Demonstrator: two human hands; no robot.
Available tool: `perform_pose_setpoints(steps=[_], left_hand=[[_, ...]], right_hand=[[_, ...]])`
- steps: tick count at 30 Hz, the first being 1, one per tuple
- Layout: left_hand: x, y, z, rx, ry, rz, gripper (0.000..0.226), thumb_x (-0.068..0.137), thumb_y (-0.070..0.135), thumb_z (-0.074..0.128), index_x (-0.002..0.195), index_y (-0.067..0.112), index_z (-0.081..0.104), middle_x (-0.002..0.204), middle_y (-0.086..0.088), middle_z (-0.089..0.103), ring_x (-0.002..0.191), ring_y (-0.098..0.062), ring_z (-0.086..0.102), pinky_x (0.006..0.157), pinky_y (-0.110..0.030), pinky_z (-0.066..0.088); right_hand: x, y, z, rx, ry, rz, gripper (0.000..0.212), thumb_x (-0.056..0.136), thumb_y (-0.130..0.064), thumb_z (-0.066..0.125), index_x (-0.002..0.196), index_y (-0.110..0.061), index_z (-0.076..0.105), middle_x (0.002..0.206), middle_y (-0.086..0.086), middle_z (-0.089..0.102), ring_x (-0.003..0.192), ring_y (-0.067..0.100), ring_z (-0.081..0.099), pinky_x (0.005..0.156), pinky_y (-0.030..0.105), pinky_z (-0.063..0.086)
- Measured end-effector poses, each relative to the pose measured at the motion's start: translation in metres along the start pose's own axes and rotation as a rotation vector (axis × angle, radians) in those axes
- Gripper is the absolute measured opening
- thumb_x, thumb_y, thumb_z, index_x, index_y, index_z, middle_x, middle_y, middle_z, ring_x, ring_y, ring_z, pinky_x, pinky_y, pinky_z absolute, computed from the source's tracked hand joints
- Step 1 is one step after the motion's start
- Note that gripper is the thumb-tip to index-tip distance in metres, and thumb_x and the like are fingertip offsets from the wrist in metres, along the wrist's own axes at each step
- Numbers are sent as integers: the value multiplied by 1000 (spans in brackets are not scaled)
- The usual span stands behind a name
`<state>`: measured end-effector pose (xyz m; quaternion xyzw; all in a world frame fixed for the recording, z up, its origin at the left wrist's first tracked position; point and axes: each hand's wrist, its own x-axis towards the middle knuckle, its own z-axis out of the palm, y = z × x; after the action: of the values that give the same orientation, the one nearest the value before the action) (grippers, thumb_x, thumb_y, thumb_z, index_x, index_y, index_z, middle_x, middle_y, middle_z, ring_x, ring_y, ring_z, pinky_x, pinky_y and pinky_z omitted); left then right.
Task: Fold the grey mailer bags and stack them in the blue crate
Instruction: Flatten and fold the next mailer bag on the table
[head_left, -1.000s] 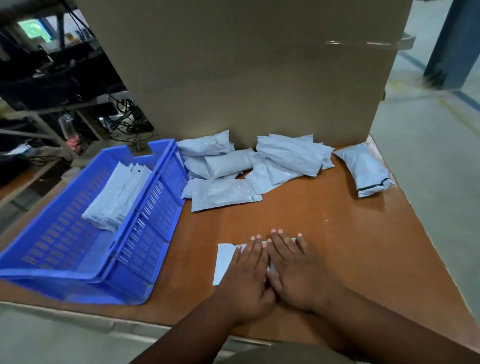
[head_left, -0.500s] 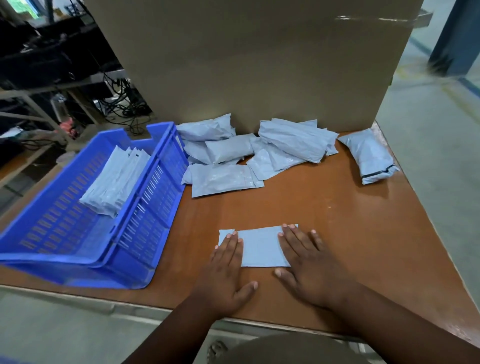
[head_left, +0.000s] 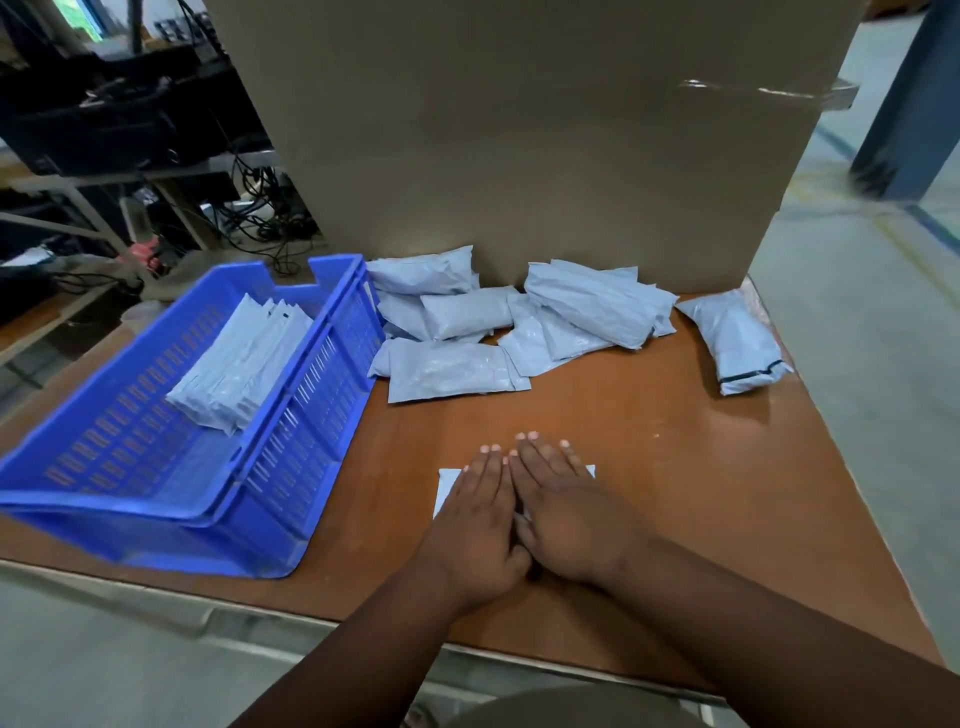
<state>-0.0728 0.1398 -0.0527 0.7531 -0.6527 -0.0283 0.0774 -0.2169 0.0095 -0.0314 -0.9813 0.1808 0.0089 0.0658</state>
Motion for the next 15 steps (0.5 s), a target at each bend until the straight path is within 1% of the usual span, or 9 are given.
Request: perform_pose_setpoints(steps=[2,4,5,8,10,12,15], left_hand=[[4,-2,8,-13,-24,-35,91,95,51,41,169,7,13,176,-14,6,164,-26,-2,130,-52,19],[0,-14,16,-9,-7,-4,90,95,53,48,167,5,22,176,-13,14,164,-24,5,128,-52,23],[-4,-20,18,-8,10,5,90,97,56,50,167,6,22,176,-11,13,164,-23,4,129,-52,22],[-16,-34,22,-14,32,-68,98,100,72,43,169,11,13,178,-5,1,164,-18,-6,133,-45,9],[-23,-39,21,-7,16,-128,101,99,78,39,170,13,7,178,-2,-7,163,-14,-11,132,-40,2],[-26,-41,18,-11,-30,-162,102,98,80,36,170,16,1,177,1,-12,162,-9,-15,132,-39,-1],[-33,-46,14,-13,-64,-204,100,98,80,33,170,21,-5,177,6,-14,161,-5,-16,133,-41,-1]], right_hand=[[9,3,12,-8,-56,4,77,108,-58,17,170,-14,3,178,9,-1,163,23,-8,132,49,-5],[7,12,22,-26,-49,3,81,105,-65,12,170,-16,7,178,7,5,164,22,0,132,49,-1],[4,15,24,-29,-40,4,83,104,-69,11,170,-18,9,178,6,7,164,22,2,131,51,0],[-5,20,25,-15,-24,13,88,101,-76,11,170,-23,6,178,3,4,164,22,3,131,53,2],[-9,22,26,4,-18,36,90,100,-79,11,170,-24,2,178,2,-1,164,22,-1,131,52,1],[-13,25,25,19,-35,54,91,98,-81,11,170,-26,-3,178,1,-7,164,21,-7,131,50,0],[-18,31,26,24,-53,65,94,96,-85,11,169,-27,-7,177,0,-12,163,21,-13,132,48,0]])
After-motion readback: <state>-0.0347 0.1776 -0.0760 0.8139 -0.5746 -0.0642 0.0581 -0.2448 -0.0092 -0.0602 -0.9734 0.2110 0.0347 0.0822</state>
